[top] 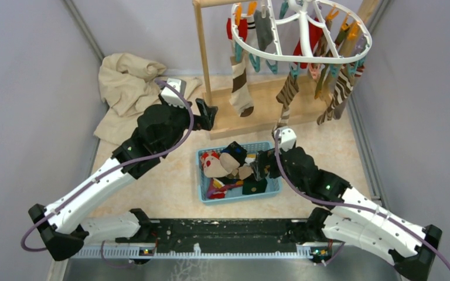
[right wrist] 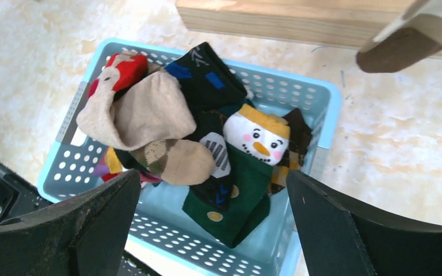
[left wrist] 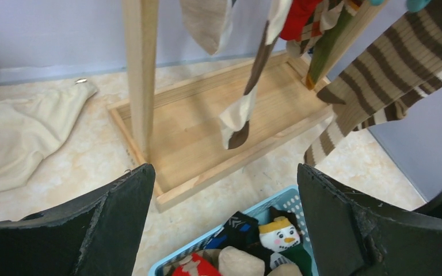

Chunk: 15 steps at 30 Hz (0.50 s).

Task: Remove the socks clipped to the hanger
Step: Move the bin to the center of the board.

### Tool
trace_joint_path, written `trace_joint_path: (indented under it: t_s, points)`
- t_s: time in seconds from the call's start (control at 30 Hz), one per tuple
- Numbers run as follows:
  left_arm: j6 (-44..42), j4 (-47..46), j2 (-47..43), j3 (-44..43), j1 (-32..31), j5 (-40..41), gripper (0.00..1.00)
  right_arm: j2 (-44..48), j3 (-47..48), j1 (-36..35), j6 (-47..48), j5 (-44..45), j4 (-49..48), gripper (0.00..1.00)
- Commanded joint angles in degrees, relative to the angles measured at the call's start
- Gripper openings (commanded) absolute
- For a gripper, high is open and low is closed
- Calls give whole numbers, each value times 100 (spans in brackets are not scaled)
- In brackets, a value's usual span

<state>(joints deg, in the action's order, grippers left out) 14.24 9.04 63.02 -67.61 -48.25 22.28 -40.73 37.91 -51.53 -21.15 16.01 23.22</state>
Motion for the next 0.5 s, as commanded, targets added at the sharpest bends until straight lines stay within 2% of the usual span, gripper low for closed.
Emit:
trace_joint_path:
  t_s: [0.0,0.3,0.47]
  points:
    - [-12,128,-330,303,135,201,99,348,59,60,11,579,178,99]
    - [70,233,-600,612,333,114,99,85,329,128,133,725,-55,99]
    - [-103,188,-34,446,614,-382,99,-845,586,271,435,697,-622,99]
